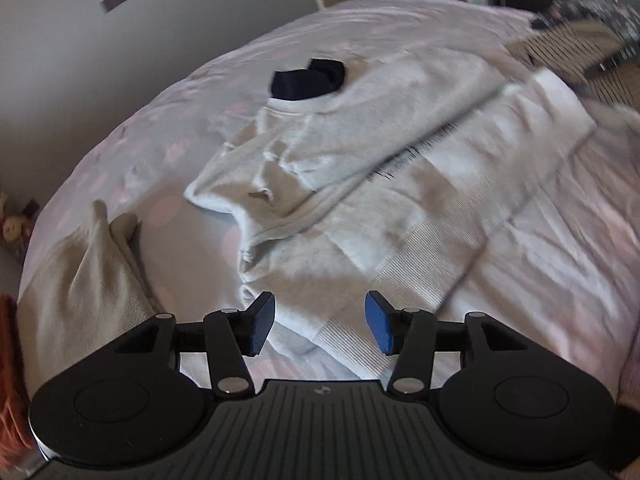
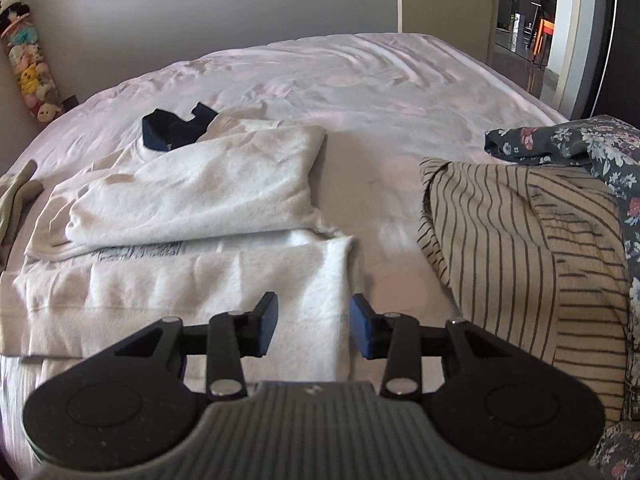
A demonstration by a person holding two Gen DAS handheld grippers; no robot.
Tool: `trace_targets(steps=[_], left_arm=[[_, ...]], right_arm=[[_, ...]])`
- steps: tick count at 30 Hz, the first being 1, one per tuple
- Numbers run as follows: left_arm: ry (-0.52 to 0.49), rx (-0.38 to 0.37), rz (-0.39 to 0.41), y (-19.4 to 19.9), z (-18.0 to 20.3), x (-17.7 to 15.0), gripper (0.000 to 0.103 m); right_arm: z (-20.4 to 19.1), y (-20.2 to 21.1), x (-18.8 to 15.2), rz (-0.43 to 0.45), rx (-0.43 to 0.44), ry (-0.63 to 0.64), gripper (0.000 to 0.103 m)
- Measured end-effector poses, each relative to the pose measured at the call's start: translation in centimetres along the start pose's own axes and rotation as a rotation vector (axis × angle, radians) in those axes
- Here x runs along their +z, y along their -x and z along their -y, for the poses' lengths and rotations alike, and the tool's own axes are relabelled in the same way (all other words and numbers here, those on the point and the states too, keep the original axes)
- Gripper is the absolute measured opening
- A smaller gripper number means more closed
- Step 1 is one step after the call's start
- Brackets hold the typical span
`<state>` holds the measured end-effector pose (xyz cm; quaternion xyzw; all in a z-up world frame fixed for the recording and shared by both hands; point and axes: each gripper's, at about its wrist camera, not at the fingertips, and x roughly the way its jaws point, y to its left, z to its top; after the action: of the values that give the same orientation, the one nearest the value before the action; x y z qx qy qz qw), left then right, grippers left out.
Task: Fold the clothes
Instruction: 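Grasp the folded sweatshirt side with both tools and fold it over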
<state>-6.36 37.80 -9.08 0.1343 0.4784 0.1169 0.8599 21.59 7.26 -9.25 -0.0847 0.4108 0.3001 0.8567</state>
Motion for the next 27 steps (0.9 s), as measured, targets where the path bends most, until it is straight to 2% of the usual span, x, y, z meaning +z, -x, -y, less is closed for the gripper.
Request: trace_targets(steps=[7,10,14,19,21,24,27], left_arm=[[-0.374,0.018,-0.106,-3.0,6.3,-1.8,0.05],[-0.462,0.029,-0.13,-4.7,7.6,-2.8,0.05],[-0.503,0.029,-0.173,-6.9,7.9,-3.8,0.052],[-0.452,0.067,-0.16,-8.3,6.3,-3.2,0.053],[-0.481,0.101,-0.154,-8.7,6.3,-3.3,0.044],[-0.541,0.124,-0.137,-8.8,6.8,-3.6,0.037],[-0.581,0.129,-0.111,-8.2,7.1,-3.9,0.021]], right_arm=[[-2.3,0.8,-4.3,-0.037,0.082,-0.14,0.044],[-1.9,0.9,-5.2,-0.022,0.083,-0.204,0.044],[-0.8,0.7,-5.5,-0.008,0.082,-0.294,0.049],[-1.8,0.3,-5.4,-0.02,0.069,-0.23,0.051],[-2.3,0.0,-5.4,-0.025,0.059,-0.194,0.052],[-2.7,-0.4,-5.5,-0.036,0.047,-0.164,0.052],[-2.2,-0.7,-5.5,-0.041,0.055,-0.195,0.052]])
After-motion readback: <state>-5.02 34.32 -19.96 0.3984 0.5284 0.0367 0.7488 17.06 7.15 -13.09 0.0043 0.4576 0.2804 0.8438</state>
